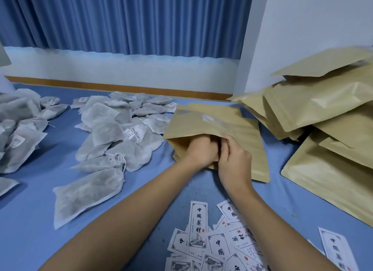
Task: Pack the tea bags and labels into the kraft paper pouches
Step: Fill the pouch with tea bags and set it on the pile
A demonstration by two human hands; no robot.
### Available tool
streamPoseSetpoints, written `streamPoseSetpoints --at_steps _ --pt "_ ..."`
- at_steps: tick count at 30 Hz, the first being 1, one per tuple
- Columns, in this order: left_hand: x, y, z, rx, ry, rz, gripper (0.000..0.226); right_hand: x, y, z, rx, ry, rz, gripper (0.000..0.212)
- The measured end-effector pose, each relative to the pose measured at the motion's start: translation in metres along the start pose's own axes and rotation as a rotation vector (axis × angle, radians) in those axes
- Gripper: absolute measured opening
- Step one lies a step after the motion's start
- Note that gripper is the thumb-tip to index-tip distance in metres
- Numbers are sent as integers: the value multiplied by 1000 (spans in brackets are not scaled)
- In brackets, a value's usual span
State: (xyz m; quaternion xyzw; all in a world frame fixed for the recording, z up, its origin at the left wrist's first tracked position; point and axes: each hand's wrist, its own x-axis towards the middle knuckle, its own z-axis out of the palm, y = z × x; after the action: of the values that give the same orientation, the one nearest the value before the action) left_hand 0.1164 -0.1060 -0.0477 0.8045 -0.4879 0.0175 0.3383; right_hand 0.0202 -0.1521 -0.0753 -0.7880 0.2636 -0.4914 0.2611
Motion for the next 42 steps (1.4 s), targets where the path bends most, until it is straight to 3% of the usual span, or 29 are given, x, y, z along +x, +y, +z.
streamPoseSetpoints --at_steps 2,5,8,10,13,16,20,26,32,35,38,42 --pt "-24 -4 -7 -24 73 143 26 1 1 0 -16 -3 26 28" --pt "-51 -19 -24 -59 421 277 20 3 4 0 -9 -10 74 27" --pt "-39 -41 -45 -228 661 -23 14 3 6 -1 -7 -34 120 31" --pt "-18 -63 -51 -129 599 -200 17 3 5 -1 -20 -57 138 33" --pt "4 -97 -45 156 216 -254 54 3 5 -1 -48 -77 148 35" --pt "10 -117 -31 404 35 -256 48 3 5 -1 -71 -76 137 36" --pt "7 -121 -27 481 186 -226 33 2 5 -1 -77 -74 123 35" --pt "-15 -100 -35 -299 610 -263 17 4 6 0 -93 -73 136 36" --pt "-44 -57 -27 -448 743 -76 10 3 4 -3 -82 -49 158 32" --pt "-59 -40 -29 -342 720 124 14 3 4 -3 -80 -40 158 31" --pt "-72 -28 -24 -139 555 342 13 3 3 -2 -75 -35 160 34" --pt "-77 -18 -12 40 328 421 22 2 5 -3 -54 -41 162 33"
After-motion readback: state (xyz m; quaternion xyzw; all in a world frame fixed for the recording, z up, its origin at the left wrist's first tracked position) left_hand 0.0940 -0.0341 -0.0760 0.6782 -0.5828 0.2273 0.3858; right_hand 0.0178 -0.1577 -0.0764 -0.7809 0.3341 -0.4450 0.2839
